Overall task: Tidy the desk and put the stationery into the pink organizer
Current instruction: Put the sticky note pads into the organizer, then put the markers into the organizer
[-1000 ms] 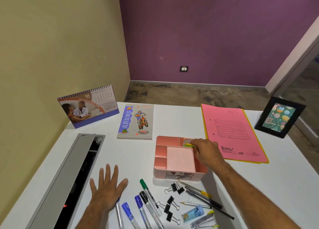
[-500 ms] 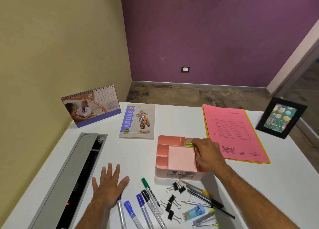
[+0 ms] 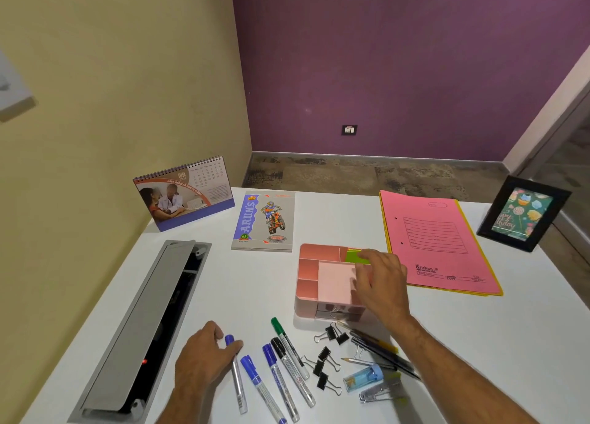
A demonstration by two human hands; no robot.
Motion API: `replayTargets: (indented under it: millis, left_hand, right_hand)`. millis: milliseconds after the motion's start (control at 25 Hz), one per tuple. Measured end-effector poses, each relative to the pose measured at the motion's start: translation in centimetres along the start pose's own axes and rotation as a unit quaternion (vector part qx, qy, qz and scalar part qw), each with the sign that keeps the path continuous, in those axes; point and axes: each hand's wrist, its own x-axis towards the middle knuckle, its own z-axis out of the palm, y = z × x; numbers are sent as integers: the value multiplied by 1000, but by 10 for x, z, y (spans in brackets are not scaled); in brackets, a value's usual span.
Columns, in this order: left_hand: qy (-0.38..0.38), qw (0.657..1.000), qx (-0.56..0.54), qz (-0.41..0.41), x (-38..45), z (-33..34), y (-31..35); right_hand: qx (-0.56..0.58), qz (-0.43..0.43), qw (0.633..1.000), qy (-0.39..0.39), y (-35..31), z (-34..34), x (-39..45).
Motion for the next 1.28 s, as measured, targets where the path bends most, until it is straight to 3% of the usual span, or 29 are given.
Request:
replayTargets:
  millis: [200, 320, 480, 600, 800, 880, 1000, 1080, 1200, 1280]
  left_hand:
    - [22, 997, -57, -38, -10, 3, 15]
    - [36, 988, -148, -36, -13, -3, 28]
    - [53, 940, -332, 49, -24, -31, 76]
    - [17, 897, -421, 132, -30, -44, 115]
    - [-14, 866, -459, 196, -38, -43, 139]
    - [-38, 883, -423, 201, -31, -41, 125]
    - [-96, 947, -217, 216, -17, -37, 81]
    - [-149, 964, -76, 205, -13, -38, 52]
    - [-198, 951, 98, 217, -10, -33, 21]
    - [-211, 929, 176, 248, -10, -26, 13]
  right_hand:
    - [80, -6, 997, -11, -24, 8, -29]
    - [172, 11, 984, -48, -42, 12, -49]
    - [307, 85, 933, -167, -66, 20, -68]
    - [339, 116, 904, -234, -80, 24, -73]
    - [347, 102, 908, -213, -84, 14, -64]
    - [361, 131, 906, -178, -79, 2, -55]
    - [357, 173, 916, -69, -59, -23, -35]
    - [326, 170, 930, -1, -42, -38, -21]
    - [257, 159, 950, 73, -13, -47, -8]
    - [202, 146, 967, 59, 5, -41, -8]
